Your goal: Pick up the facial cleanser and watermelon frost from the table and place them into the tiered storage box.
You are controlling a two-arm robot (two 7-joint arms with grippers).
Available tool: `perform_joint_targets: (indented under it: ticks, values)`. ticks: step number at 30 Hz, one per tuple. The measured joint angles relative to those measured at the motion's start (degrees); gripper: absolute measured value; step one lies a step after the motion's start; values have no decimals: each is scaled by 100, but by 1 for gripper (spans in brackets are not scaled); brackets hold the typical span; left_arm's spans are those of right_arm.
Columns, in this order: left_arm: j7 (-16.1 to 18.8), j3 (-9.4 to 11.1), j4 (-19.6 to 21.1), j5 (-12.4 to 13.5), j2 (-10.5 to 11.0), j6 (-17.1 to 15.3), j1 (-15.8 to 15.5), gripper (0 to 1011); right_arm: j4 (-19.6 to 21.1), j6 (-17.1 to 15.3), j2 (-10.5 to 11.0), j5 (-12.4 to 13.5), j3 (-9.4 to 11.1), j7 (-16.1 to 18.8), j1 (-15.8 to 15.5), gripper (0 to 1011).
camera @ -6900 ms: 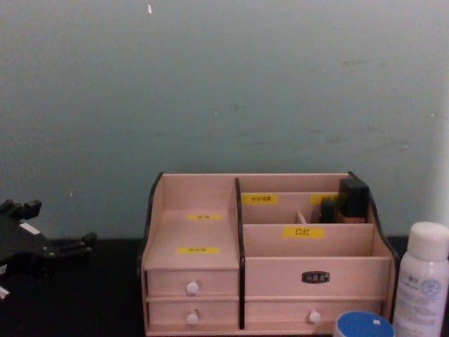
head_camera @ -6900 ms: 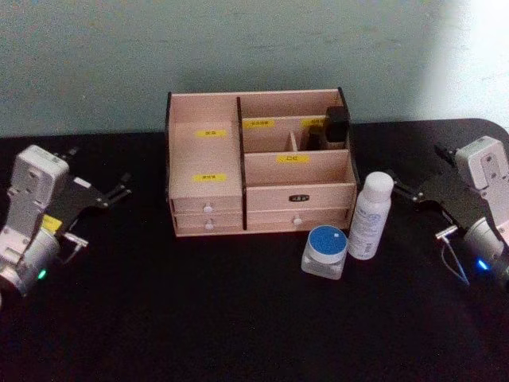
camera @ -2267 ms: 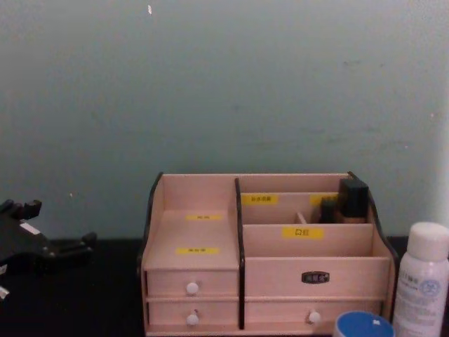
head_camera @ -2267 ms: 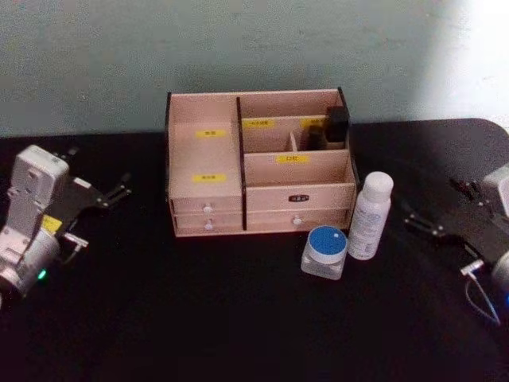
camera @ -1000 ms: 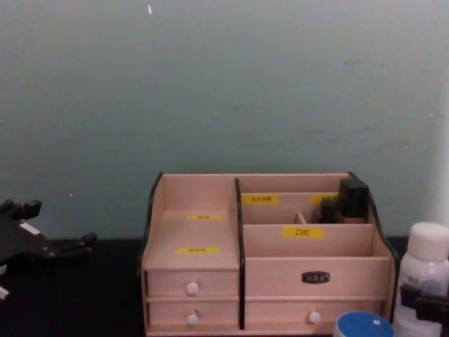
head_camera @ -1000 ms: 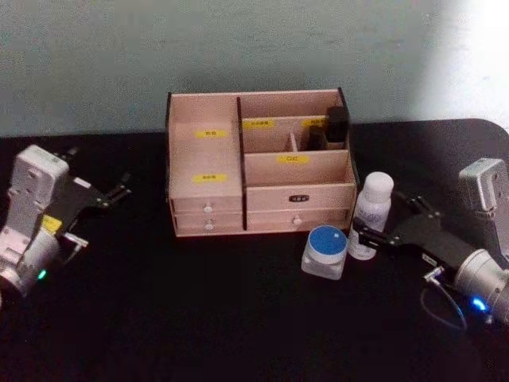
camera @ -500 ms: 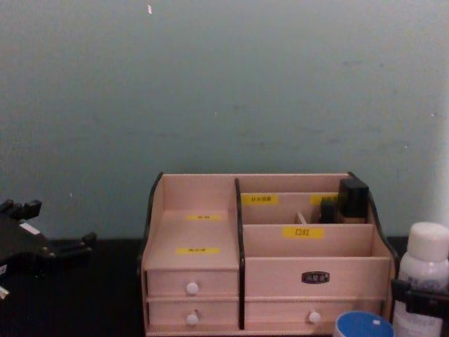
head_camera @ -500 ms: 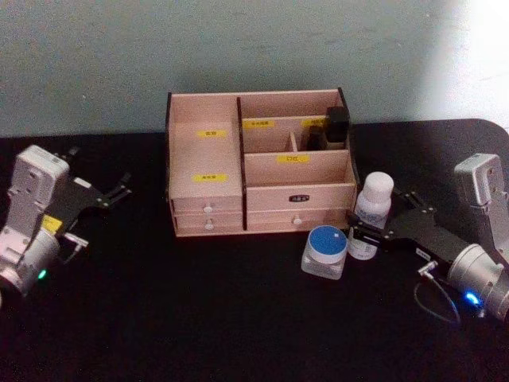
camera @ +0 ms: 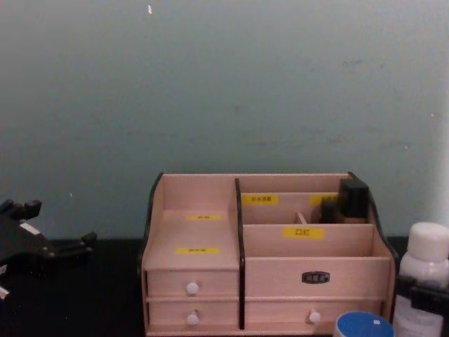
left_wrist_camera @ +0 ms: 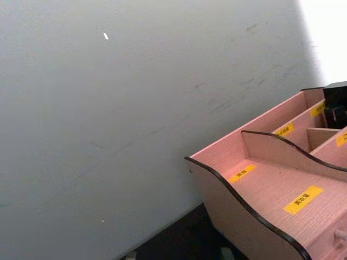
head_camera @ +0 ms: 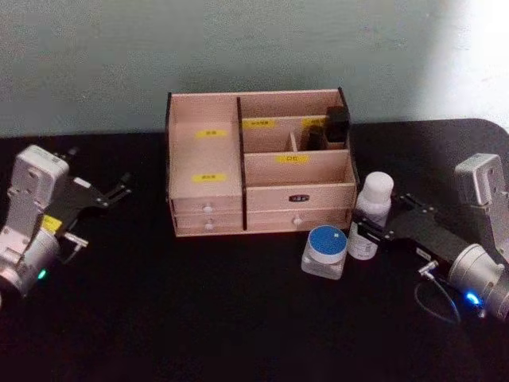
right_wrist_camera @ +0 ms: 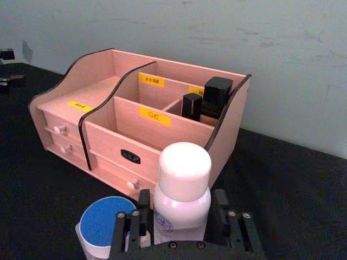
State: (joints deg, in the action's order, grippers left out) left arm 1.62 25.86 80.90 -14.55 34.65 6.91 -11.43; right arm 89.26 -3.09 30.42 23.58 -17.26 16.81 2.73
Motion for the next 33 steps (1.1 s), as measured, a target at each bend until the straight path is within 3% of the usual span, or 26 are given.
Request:
perform_joint_targets:
  ticks: [3,7,17,33]
  values:
    - [0,0,0,0,0,0,0,1001,2,0,2,2,0,-2,-2,664]
    - [0,0,0,0,0,0,0,1002,3,0,4,5,0,-5,-3,589]
    - [0,0,0,0,0,0,0,1001,27,-1,6,8,15,-7,-24,589]
    - [0,0,0,0,0,0,0,1001,1085,-256,197,205,603,286,-436,589]
